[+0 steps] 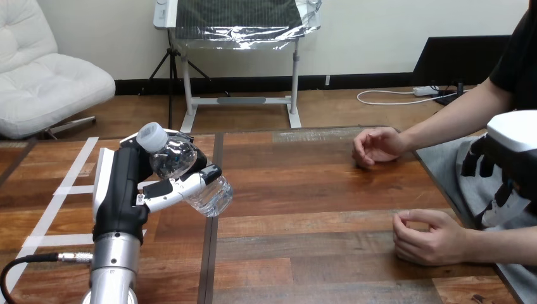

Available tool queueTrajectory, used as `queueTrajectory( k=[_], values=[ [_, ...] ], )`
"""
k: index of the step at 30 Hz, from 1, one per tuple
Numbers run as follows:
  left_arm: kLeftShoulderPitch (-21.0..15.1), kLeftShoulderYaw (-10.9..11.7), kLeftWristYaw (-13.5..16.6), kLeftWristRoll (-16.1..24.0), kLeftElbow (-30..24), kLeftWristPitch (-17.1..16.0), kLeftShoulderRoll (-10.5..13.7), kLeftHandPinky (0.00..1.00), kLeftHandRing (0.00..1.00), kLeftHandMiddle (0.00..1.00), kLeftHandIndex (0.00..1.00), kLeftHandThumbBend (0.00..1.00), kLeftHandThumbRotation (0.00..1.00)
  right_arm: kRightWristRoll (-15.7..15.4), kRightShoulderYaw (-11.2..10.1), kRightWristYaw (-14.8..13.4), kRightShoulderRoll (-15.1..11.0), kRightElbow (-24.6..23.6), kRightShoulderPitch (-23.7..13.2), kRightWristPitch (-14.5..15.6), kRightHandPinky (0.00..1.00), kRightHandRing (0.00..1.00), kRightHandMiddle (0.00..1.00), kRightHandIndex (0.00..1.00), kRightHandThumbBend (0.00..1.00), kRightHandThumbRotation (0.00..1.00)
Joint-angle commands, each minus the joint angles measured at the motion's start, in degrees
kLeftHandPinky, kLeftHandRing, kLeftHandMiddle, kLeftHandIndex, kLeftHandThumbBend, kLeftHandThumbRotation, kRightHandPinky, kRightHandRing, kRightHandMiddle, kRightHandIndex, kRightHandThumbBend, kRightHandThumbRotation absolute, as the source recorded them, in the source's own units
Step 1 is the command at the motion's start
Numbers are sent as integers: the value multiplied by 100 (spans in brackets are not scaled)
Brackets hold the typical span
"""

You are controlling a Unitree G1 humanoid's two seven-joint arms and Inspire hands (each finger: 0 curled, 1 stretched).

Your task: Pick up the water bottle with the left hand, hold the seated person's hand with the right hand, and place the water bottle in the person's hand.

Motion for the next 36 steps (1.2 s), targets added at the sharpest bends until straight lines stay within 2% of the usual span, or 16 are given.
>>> queueTrajectory(
  k=[1,10,17,22,28,36],
  values=[
    [-503,78,75,-44,-75,-256,38,46,44,45,49,66,0,-72,105,-90,55,95,-219,-66,54,69,74,72,76,0],
    [-498,90,43,-95,-72,-251,41,47,45,45,49,66,0,394,37,-405,265,282,-174,-395,59,73,76,75,76,0],
    [-496,93,43,-94,-66,-276,52,46,45,46,49,66,0,837,-90,-941,455,478,-76,-810,62,74,77,75,78,0],
    [-490,94,48,-83,-76,-262,57,46,45,46,49,66,0,1001,-86,-1204,492,585,-35,-989,63,73,76,75,79,0],
    [-497,99,78,-59,-60,-262,53,46,44,46,49,67,0,1025,-42,-1322,515,613,-16,-1044,64,73,76,75,78,0],
    [-499,85,92,-11,-55,-264,76,45,44,45,49,67,0,1026,-17,-1289,547,607,-28,-992,65,74,77,76,77,0]
  ],
)
